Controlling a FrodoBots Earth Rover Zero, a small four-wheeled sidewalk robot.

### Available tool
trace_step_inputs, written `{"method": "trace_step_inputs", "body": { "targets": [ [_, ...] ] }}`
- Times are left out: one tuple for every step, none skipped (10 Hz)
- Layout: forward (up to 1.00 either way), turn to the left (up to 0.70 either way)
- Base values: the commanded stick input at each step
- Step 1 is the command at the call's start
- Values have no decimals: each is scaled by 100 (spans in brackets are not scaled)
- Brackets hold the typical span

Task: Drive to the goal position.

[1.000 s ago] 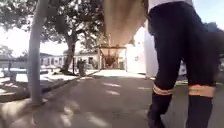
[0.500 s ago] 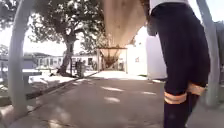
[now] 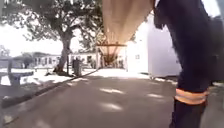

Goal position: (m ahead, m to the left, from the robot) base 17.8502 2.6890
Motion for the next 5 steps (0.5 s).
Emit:
{"method": "trace_step_inputs", "body": {
  "targets": [
    [70,0],
    [70,0],
    [70,0],
    [70,0],
    [70,0]
  ]
}}
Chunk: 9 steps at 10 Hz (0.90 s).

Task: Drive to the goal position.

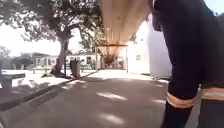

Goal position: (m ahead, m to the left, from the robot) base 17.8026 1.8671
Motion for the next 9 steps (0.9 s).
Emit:
{"method": "trace_step_inputs", "body": {
  "targets": [
    [70,0],
    [70,0],
    [70,0],
    [70,0],
    [70,0],
    [70,0],
    [70,0],
    [70,0],
    [70,0]
  ]
}}
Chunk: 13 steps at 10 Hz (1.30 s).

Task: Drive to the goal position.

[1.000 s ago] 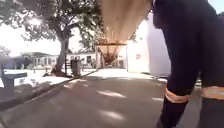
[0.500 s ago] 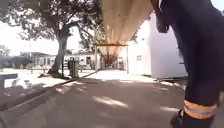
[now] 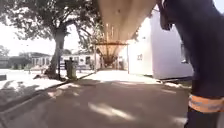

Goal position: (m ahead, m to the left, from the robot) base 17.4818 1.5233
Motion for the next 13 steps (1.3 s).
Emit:
{"method": "trace_step_inputs", "body": {
  "targets": [
    [70,0],
    [70,0],
    [70,0],
    [70,0],
    [70,0],
    [70,0],
    [70,0],
    [70,0],
    [70,0],
    [70,0],
    [70,0],
    [70,0],
    [70,0]
  ]
}}
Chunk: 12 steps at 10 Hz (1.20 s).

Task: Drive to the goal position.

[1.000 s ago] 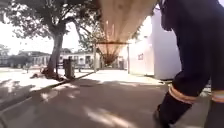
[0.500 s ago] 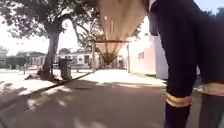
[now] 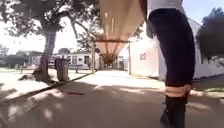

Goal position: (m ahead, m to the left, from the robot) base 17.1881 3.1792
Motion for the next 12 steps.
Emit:
{"method": "trace_step_inputs", "body": {
  "targets": [
    [70,0],
    [70,0],
    [70,0],
    [70,0],
    [70,0],
    [70,0],
    [70,0],
    [70,0],
    [70,0],
    [70,0],
    [70,0],
    [70,0]
  ]
}}
